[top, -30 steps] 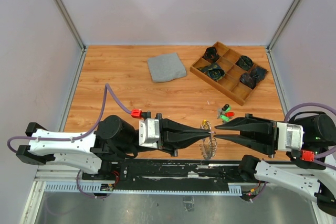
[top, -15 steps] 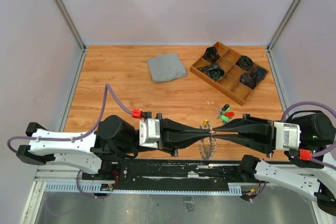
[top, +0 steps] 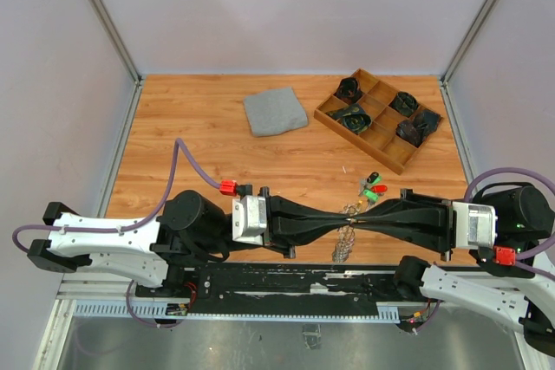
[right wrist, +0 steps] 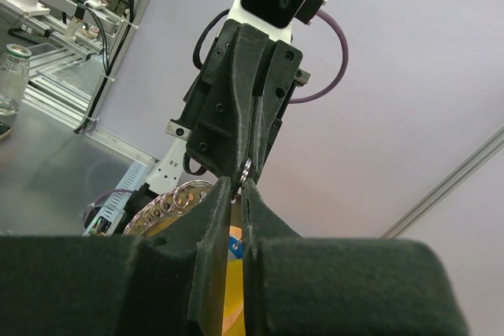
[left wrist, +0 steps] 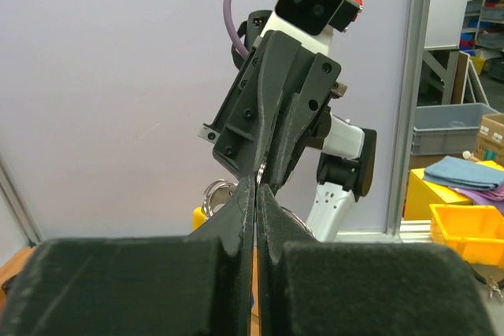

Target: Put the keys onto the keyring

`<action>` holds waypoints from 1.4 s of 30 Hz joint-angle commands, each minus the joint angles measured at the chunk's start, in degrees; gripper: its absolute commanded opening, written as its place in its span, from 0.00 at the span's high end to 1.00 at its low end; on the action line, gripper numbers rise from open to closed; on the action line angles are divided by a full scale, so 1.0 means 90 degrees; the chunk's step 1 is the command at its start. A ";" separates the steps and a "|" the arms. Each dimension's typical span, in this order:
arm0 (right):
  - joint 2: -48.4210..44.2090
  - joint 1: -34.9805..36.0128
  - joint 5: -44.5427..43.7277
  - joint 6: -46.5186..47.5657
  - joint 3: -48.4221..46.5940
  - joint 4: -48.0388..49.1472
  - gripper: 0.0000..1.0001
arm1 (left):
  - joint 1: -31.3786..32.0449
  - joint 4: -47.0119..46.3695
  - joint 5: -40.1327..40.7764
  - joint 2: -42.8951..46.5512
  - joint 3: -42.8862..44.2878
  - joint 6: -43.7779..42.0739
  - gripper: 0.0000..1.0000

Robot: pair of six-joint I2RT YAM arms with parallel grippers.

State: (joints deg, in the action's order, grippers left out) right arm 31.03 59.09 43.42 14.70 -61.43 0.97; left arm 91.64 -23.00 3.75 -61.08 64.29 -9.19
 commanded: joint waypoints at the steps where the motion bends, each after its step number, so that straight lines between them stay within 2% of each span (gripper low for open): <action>1: 0.0068 -0.0023 0.0017 -0.0015 -0.0054 -0.0008 0.96 | 0.0014 -0.0101 -0.0031 -0.0021 0.0250 -0.0050 0.99; 2: 0.0071 -0.0023 -0.0026 0.0025 -0.0083 -0.0077 0.99 | 0.0015 -0.0097 -0.0035 -0.0020 0.0258 -0.0045 1.00; 5: 0.0068 -0.0023 -0.0230 0.0117 -0.0224 -0.0389 0.99 | 0.0014 0.0013 -0.0029 -0.0020 0.0290 -0.0076 0.99; 8: 0.0125 -0.0023 -0.0583 0.0292 -0.0716 -0.1258 0.99 | 0.0014 0.0449 0.0038 -0.0028 0.0463 -0.0183 0.81; 10: 0.0304 -0.0023 -0.0873 0.0431 -0.1302 -0.2289 1.00 | 0.0015 0.0752 0.0160 0.0001 0.0558 -0.0282 0.71; 13: 0.0750 -0.0021 -0.1405 0.0585 -0.2383 -0.4068 1.00 | 0.0014 0.1052 0.0501 0.0098 0.0558 -0.0397 0.63; 16: 0.1206 -0.0022 -0.1862 0.0551 -0.3219 -0.5697 1.00 | 0.0014 0.1478 0.0915 0.0148 0.0634 -0.0454 0.61; 24: 0.2775 -0.0022 -0.3277 0.0142 -0.4590 -0.8477 0.99 | 0.0014 0.2408 0.1887 0.0312 0.0557 -0.0317 0.59; 29: 0.3021 -0.0013 -0.3544 0.0018 -0.4402 -0.8785 0.99 | 0.0014 0.2493 0.2082 0.0444 0.0214 -0.0063 0.59; 42: 0.3132 -0.0013 -0.1930 0.0582 -0.4533 -0.8657 0.99 | 0.0021 0.2702 0.1845 0.0197 0.0074 -0.0032 0.60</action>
State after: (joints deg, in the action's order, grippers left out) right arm 59.92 59.05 20.03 17.45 -101.49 -77.03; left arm 91.64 0.60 21.32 -58.39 64.69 -10.02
